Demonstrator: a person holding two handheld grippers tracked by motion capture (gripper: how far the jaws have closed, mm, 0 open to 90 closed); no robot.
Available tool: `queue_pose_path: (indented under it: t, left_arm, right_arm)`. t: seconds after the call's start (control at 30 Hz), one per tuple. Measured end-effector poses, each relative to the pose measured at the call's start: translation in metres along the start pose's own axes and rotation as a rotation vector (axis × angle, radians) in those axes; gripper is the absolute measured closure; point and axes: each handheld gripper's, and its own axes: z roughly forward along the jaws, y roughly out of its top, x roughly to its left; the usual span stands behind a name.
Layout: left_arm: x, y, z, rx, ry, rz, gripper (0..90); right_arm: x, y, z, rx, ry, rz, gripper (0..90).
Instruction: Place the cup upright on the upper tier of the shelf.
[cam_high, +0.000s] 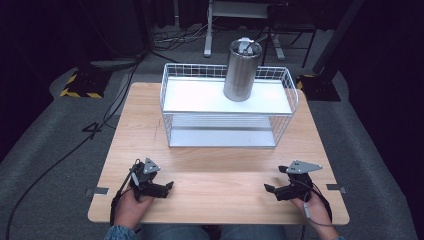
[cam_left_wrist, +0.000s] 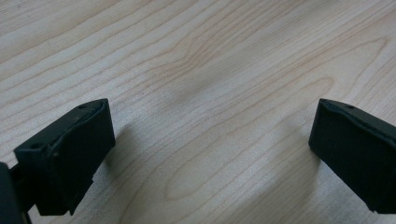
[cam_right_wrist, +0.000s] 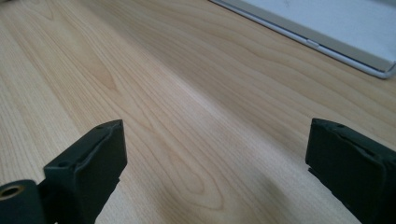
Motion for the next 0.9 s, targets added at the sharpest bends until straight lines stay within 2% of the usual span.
queue_pose_path:
  t: [0.13, 0.3, 0.63, 0.9]
  left_arm:
    - [0.0, 0.0, 0.0, 0.001, 0.002, 0.003, 0.7]
    - [0.0, 0.0, 0.0, 0.002, 0.0, -0.002, 0.7]
    - [0.0, 0.0, 0.0, 0.001, 0.002, 0.003, 0.7]
    - [0.0, 0.0, 0.0, 0.001, 0.001, 0.003, 0.7]
  right_arm:
    - [0.001, -0.006, 0.002, 0.004, -0.008, 0.005, 8.0]
    - [0.003, -0.009, 0.005, 0.026, -0.039, -0.032, 14.5]
    - [0.004, -0.013, 0.01, 0.061, -0.046, -0.048, 14.9]
    - [0.004, -0.015, 0.01, 0.059, -0.044, -0.043, 15.2]
